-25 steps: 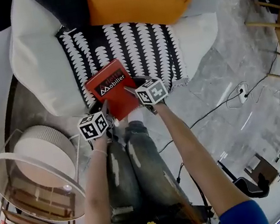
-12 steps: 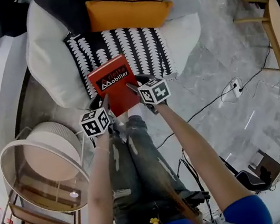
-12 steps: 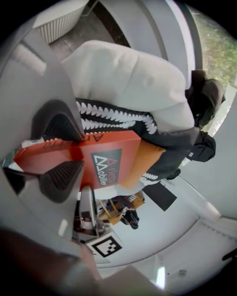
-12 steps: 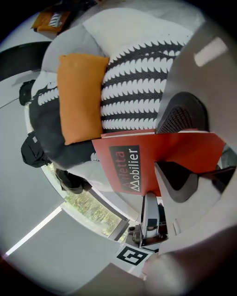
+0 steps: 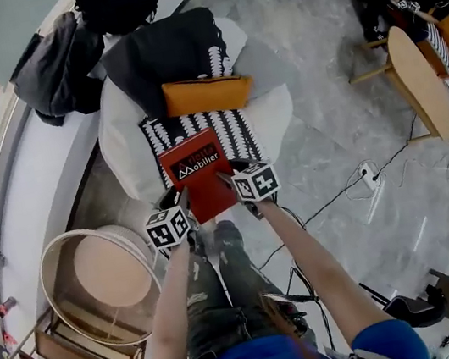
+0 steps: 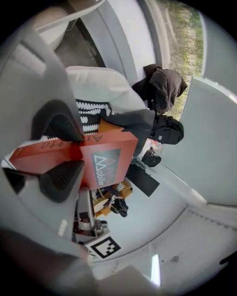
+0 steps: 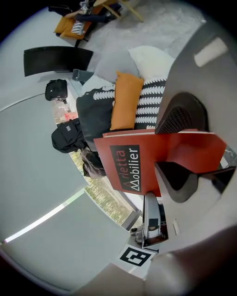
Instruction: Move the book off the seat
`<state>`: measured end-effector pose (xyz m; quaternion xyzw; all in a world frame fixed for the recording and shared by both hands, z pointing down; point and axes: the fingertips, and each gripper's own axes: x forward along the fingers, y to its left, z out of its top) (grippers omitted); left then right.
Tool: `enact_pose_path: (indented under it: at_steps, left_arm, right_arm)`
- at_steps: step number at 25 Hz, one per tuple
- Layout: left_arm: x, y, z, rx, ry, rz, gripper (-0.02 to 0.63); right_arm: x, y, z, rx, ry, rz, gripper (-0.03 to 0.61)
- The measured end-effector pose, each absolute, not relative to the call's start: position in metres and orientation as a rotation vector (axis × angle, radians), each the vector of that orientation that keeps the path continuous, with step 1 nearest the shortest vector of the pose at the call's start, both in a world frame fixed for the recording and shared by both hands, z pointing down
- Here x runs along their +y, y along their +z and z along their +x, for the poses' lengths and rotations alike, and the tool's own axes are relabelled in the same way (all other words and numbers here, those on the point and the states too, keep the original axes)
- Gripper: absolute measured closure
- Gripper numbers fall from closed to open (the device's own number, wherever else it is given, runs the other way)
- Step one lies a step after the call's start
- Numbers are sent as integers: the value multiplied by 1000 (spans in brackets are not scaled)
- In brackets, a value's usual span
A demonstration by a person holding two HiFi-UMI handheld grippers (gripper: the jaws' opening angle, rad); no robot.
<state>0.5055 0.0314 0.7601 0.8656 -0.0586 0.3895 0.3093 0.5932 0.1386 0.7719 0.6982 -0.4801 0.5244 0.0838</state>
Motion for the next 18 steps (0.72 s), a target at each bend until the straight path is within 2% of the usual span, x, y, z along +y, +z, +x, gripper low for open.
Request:
enact_pose_path:
  at_steps: [9,18]
  left_arm:
    - [51,582,506,-124,888,2403,486]
    - [75,471,500,-66,828,2504,489]
  right_arm:
    - [159,587,592,-1453,1387,2168,399]
    - [189,478,579,-1452,1256,2275,400]
